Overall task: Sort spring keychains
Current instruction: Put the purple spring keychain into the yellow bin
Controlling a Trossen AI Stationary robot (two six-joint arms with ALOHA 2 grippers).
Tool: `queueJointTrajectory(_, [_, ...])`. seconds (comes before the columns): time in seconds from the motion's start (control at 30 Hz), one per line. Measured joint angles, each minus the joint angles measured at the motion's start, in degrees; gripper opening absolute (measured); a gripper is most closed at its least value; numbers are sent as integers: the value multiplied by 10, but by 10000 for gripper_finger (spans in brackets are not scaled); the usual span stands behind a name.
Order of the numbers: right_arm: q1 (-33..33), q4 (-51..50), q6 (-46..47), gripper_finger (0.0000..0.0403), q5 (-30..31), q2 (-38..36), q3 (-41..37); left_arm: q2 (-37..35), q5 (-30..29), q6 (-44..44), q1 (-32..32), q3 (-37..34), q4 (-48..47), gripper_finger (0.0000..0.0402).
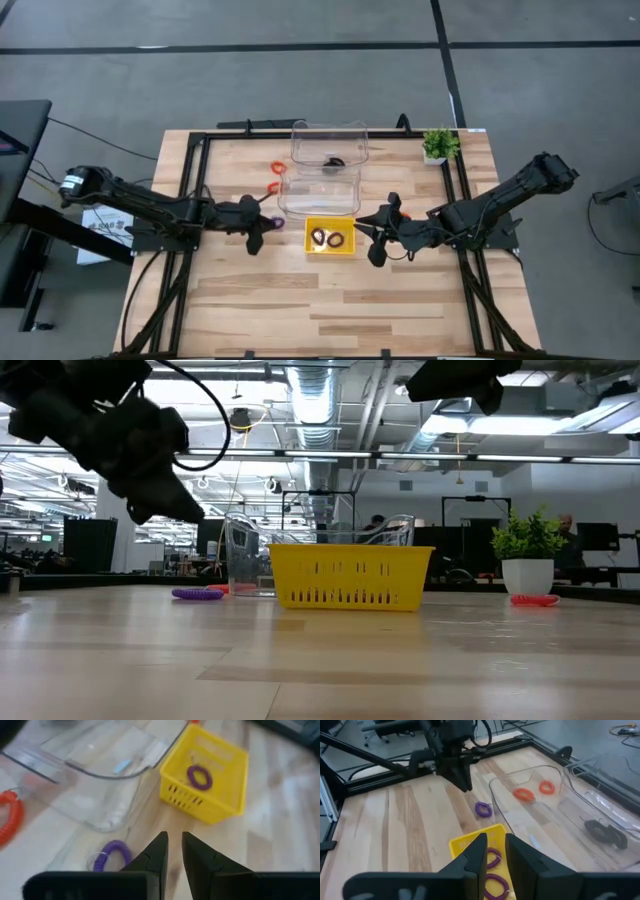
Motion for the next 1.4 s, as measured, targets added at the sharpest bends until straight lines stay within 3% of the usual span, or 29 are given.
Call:
queueJointTrajectory(0.33, [22,0,0,60,-1,0,0,98,39,13,0,0,0,53])
queueJointTrajectory(0.73, [31,-1,20,60,-1,0,0,140,36,77,0,0,1,56])
queueJointTrajectory(1.13, [47,-1,21,60,-1,0,0,140,-14,117,0,0,3,127])
queueJointTrajectory(1.4, [46,-10,21,60,0,1,0,140,-14,162,10,0,3,141])
